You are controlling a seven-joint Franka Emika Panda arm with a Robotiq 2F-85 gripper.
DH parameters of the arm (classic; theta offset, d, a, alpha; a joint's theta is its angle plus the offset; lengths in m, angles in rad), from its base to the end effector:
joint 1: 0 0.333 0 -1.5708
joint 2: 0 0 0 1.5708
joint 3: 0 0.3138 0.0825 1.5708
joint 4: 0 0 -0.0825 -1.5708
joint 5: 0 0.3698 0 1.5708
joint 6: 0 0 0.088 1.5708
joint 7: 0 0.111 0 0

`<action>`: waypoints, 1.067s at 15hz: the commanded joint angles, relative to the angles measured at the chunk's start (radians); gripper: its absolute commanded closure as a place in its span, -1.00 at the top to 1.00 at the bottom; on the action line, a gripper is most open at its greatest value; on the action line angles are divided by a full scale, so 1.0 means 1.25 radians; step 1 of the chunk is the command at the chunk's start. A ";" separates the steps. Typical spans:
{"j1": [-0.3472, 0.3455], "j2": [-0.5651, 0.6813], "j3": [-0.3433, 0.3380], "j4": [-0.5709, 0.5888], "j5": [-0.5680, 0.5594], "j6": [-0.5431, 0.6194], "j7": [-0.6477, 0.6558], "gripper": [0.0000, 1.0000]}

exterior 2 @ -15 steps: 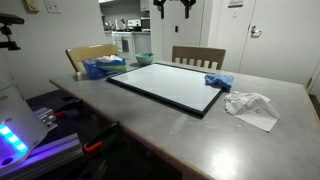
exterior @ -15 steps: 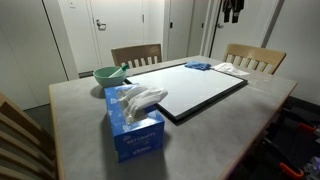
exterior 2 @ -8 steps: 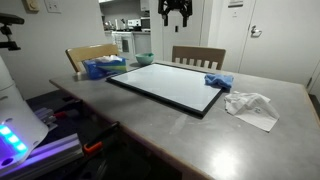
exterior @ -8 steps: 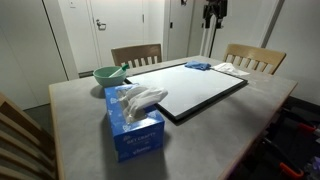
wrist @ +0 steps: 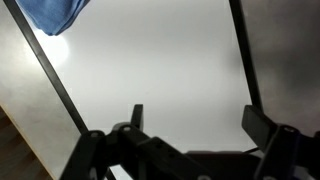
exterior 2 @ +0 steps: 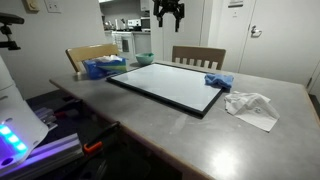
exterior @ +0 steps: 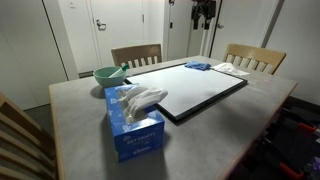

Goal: Use the green marker to draw a smiley face on the board then put it back in the bowl

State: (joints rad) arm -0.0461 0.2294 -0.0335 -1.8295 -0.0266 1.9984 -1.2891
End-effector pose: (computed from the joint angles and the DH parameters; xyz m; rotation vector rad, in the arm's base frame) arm 0.5962 -0.0482 0.4033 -2.5606 -1.7933 0.1043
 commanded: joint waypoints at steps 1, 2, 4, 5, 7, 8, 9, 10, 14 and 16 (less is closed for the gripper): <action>-0.012 0.000 0.012 0.002 -0.003 -0.002 0.002 1.00; -0.020 -0.012 0.017 -0.014 0.035 0.026 -0.020 1.00; -0.030 0.008 0.025 -0.017 0.101 0.089 -0.046 1.00; -0.036 0.021 0.033 -0.018 0.151 0.127 -0.074 1.00; -0.048 0.063 0.055 0.000 0.254 0.191 -0.142 1.00; -0.056 0.087 0.071 0.014 0.305 0.214 -0.187 1.00; -0.064 0.115 0.089 0.032 0.355 0.227 -0.231 1.00; -0.074 0.140 0.108 0.047 0.403 0.237 -0.277 1.00; -0.094 0.247 0.177 0.136 0.525 0.213 -0.407 1.00; -0.088 0.285 0.196 0.168 0.546 0.208 -0.433 1.00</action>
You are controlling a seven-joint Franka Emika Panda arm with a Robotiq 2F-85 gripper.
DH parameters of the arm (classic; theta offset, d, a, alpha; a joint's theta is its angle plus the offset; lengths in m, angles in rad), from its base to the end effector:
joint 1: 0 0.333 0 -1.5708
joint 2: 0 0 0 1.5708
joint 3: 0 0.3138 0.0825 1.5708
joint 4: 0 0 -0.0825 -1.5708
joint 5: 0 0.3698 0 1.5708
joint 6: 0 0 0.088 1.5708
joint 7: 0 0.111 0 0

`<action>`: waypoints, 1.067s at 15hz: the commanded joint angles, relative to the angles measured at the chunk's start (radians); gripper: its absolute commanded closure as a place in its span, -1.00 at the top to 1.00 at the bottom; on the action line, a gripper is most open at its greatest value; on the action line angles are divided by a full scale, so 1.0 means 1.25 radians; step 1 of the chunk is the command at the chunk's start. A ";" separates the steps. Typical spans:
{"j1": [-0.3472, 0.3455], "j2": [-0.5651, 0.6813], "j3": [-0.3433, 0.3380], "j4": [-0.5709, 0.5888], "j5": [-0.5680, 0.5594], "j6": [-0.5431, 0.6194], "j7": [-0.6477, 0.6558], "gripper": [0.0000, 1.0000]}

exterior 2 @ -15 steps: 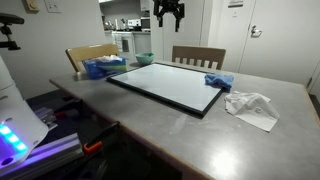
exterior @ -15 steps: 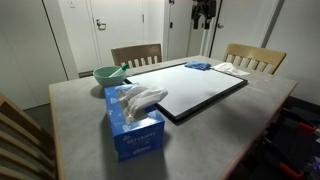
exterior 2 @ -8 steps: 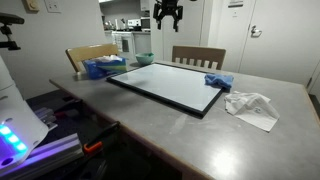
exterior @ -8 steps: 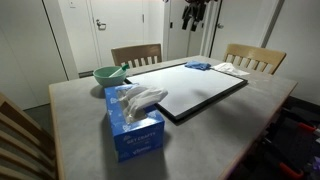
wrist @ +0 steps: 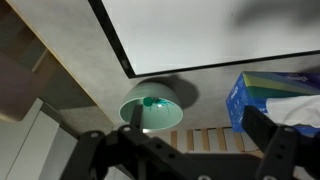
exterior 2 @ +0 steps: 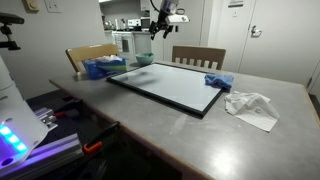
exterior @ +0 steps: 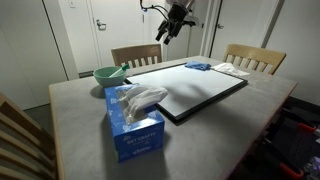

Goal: Use the green marker to draw a smiley face on the board then put it back in the bowl

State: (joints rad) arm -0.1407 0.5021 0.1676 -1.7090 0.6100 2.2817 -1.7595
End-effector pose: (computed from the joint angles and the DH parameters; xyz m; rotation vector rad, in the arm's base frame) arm 0.6676 0.0209 0.3182 -2.1351 -1.7471 -0.6550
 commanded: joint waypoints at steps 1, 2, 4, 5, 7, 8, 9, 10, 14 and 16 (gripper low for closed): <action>-0.010 0.083 0.043 0.084 0.044 -0.021 -0.065 1.00; -0.008 0.098 0.052 0.095 0.052 -0.020 -0.072 1.00; -0.008 0.125 0.069 0.113 0.073 -0.014 -0.080 1.00; -0.007 0.137 0.077 0.122 0.084 -0.016 -0.083 1.00; -0.005 0.158 0.090 0.138 0.105 -0.021 -0.090 1.00; -0.003 0.168 0.093 0.148 0.112 -0.030 -0.089 1.00; 0.002 0.172 0.087 0.156 0.100 -0.047 -0.078 1.00; 0.012 0.146 0.076 0.120 0.094 -0.016 -0.062 1.00; 0.013 0.150 0.077 0.121 0.097 -0.014 -0.064 1.00; 0.002 0.166 0.089 0.121 0.119 -0.009 -0.089 1.00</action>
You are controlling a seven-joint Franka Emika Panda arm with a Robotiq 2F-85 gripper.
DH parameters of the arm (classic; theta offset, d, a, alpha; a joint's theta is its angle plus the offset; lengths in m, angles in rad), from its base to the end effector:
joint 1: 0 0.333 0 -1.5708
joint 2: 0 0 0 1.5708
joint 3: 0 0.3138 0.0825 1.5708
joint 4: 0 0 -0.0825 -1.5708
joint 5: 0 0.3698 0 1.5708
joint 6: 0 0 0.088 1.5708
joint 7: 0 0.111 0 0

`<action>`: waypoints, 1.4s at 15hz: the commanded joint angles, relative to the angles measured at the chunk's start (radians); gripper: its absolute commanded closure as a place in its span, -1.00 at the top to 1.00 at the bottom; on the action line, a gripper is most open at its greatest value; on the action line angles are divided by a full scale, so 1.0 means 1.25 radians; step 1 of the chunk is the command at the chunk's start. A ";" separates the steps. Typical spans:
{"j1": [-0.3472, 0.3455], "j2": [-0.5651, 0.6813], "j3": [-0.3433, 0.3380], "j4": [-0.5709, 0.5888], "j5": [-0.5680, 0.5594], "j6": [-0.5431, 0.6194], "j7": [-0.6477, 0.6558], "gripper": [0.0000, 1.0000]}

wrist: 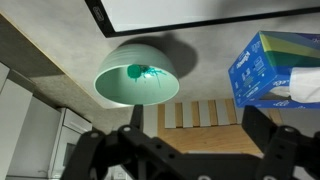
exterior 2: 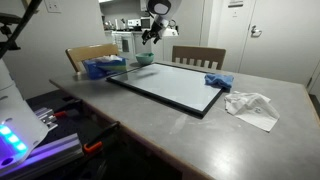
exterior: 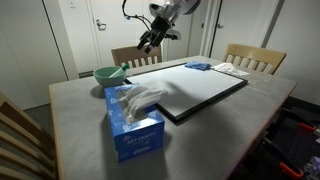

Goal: Use the green marker to draw a smiley face on the board then put it back in the bowl

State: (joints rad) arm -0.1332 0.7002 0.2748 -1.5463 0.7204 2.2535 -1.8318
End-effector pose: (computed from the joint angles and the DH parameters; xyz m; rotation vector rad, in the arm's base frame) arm 0.6957 0.0876 0.2662 -1.9296 -1.6881 -0.7412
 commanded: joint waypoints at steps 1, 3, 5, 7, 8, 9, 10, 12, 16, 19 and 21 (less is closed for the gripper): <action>-0.006 0.017 0.006 -0.006 0.039 0.011 -0.036 1.00; -0.010 0.034 0.010 -0.004 0.067 0.019 -0.051 1.00; -0.015 0.055 0.012 0.002 0.107 0.028 -0.075 1.00; -0.022 0.077 0.013 0.008 0.159 0.043 -0.106 1.00; -0.027 0.088 0.015 0.012 0.191 0.047 -0.123 1.00; -0.029 0.100 0.014 0.018 0.224 0.050 -0.139 1.00; -0.026 0.109 0.011 0.022 0.258 0.062 -0.150 1.00; -0.018 0.126 0.003 0.031 0.308 0.058 -0.176 1.00; 0.007 0.158 -0.011 0.059 0.344 0.025 -0.196 1.00; 0.029 0.175 -0.020 0.082 0.329 0.025 -0.189 1.00; 0.053 0.180 -0.035 0.099 0.308 0.044 -0.185 1.00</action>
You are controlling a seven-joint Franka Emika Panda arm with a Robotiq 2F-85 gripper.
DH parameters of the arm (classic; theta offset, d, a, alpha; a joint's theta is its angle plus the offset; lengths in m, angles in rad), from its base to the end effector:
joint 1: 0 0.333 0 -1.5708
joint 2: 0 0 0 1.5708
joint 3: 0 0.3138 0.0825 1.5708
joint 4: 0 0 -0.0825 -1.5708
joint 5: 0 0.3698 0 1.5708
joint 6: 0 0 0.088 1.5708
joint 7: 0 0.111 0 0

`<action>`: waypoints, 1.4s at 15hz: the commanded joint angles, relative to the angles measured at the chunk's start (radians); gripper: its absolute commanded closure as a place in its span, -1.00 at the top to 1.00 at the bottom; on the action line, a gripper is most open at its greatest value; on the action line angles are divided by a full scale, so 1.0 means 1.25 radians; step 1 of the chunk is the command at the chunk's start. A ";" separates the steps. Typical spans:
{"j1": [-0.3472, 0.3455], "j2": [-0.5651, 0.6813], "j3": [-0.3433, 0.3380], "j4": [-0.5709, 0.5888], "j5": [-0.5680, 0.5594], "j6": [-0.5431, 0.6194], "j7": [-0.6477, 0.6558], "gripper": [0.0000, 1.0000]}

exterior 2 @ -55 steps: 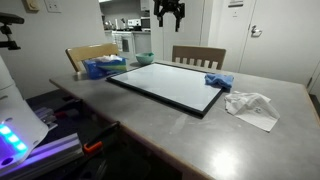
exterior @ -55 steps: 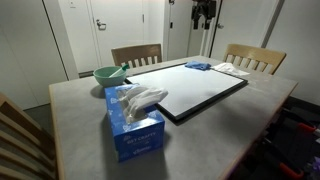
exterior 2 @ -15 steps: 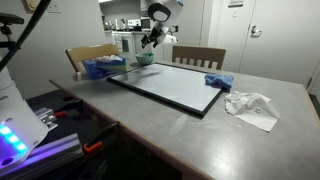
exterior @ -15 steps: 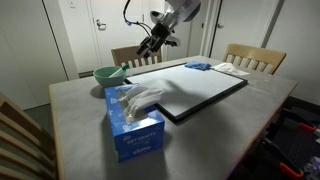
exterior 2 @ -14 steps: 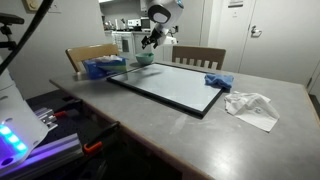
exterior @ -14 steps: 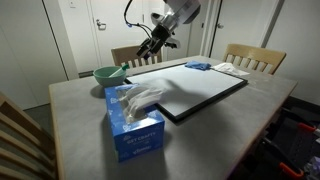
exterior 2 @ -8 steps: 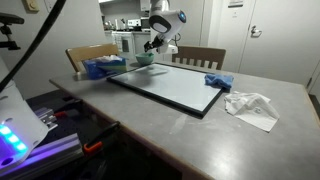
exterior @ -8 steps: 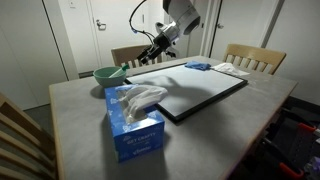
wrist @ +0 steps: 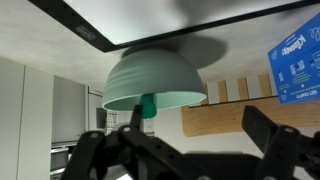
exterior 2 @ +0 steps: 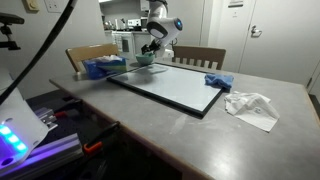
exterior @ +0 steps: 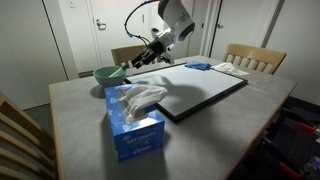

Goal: Use the green marker to draw a smiley face on the board then put it back in the bowl

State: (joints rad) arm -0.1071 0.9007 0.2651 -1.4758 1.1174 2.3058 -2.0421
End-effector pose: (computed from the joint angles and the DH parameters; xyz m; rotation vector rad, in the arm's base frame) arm 0.7007 0.0986 0.1660 -1.8854 -1.3695 -0.9506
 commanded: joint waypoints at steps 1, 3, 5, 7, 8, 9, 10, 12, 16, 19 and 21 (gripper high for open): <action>0.045 0.023 -0.036 0.052 -0.024 0.010 -0.015 1.00; 0.062 0.031 -0.048 0.075 -0.049 0.013 -0.009 1.00; 0.071 0.045 -0.051 0.101 -0.074 0.007 -0.003 1.00; 0.074 0.068 -0.047 0.135 -0.099 -0.004 0.005 1.00; 0.076 0.081 -0.045 0.153 -0.113 -0.008 0.010 1.00; 0.078 0.092 -0.044 0.168 -0.126 -0.009 0.016 1.00; 0.081 0.105 -0.043 0.186 -0.139 -0.009 0.023 1.00; 0.082 0.128 -0.037 0.222 -0.162 -0.009 0.037 1.00; 0.084 0.149 -0.024 0.281 -0.205 -0.035 0.067 1.00; 0.081 0.157 -0.016 0.324 -0.250 -0.083 0.110 1.00; 0.072 0.177 0.000 0.356 -0.257 -0.107 0.119 1.00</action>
State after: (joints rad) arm -0.0027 1.0635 0.2365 -1.1237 0.8288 2.2249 -1.9156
